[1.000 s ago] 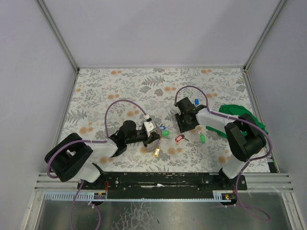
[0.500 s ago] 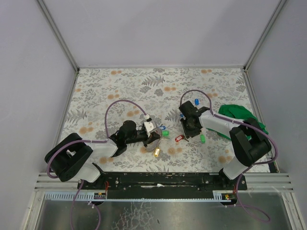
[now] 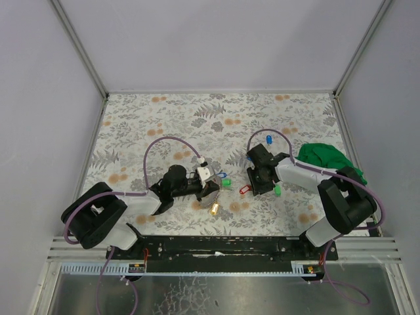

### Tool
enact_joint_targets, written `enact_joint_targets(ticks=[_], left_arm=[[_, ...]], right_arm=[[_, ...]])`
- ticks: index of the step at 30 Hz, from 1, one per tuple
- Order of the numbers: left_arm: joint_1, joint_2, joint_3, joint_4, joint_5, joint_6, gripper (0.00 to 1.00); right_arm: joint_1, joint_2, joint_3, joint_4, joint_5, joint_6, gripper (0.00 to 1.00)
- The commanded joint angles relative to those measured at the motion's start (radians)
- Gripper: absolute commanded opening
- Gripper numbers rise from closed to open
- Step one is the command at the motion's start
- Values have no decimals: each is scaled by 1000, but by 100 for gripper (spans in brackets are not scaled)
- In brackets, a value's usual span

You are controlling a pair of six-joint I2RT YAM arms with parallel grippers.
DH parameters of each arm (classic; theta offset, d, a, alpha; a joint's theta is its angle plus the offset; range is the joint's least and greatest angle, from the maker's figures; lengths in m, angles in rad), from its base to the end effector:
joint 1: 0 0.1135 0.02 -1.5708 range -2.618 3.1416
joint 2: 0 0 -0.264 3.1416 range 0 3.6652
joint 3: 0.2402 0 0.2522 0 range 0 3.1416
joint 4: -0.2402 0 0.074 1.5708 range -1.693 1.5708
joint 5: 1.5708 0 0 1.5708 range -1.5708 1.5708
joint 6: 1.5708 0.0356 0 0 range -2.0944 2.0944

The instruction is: Put the keys on the keyring

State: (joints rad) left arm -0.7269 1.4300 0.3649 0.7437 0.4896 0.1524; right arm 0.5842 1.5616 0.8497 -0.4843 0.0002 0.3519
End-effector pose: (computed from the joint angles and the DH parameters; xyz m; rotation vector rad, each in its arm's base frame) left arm 0.1788 -0.1814 0.1564 1.1259 1.5842 -0.8490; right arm 0.2355 0.1557 0.1609 -0.3241 2.7786 0.2389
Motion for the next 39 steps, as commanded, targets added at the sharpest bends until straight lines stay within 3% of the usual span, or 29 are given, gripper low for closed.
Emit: enact_joint_targets(ticks=[1,10,15,24,30,39], left_arm=[[-7,-14,31,23,2,16,0],[-8,-18,28,22,-8,17,0],[-8,-21,28,22,-9,16,0],[-8,-22,25,22,-9,16,0],[-8,-23,26,19,-9,18,0],[-8,-26,25,19,-7,20,0]], right_arm=[[40,12,-32,46,-56,51,35],[136,67,6,150,-184,90,36],[135,-12,18,155,-109,31,35],[6,-113,-32,190,-1,-90,38],[-17,-82,-40,238,-47,-183,42],[-26,-3,-6,235,-130,-215,37]])
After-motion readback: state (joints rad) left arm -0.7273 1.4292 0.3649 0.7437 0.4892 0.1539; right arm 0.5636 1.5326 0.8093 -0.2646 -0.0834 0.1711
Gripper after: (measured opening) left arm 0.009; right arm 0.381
